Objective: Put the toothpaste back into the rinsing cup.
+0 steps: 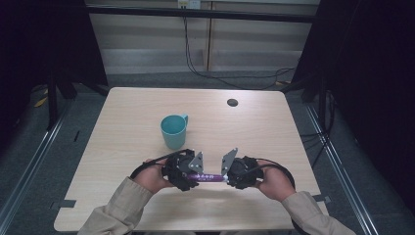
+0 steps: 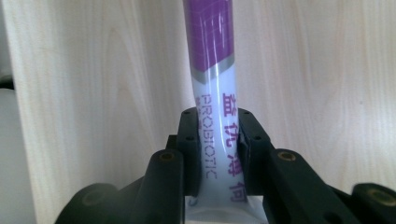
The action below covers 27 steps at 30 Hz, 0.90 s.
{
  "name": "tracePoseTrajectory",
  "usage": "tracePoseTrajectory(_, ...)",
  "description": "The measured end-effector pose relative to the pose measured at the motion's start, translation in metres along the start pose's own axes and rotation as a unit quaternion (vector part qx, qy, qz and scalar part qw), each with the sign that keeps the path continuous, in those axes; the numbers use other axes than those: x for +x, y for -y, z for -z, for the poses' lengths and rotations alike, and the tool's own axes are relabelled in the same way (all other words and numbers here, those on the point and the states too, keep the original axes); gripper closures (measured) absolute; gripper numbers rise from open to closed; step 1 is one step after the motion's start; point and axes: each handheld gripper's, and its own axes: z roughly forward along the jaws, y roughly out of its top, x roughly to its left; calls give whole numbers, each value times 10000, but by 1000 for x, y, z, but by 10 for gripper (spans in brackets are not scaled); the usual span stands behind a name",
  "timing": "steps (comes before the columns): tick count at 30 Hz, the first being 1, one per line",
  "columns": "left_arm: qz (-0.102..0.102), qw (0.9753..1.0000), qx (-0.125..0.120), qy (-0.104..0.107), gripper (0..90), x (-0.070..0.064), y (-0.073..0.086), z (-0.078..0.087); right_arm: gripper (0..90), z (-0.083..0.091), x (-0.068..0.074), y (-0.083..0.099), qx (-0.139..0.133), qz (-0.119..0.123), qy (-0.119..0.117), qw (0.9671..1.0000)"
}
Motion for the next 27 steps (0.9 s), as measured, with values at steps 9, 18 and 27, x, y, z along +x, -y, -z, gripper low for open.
tracePoseTrajectory(9, -26, 10000, 69, 34, 468, 3, -12, -2, 748, 0, 0, -3, -34, 76, 14, 10000)
tracePoseTrajectory(18, -29, 9999, 93, 104, 498, 3, -18, -4, 748, -1, -1, -2, -6, 76, -7, 10000)
tracePoseTrajectory(27, -19, 9998, 84, 184, 552, 2, -21, -10, 748, 0, 0, -5, -95, 121, -23, 9999)
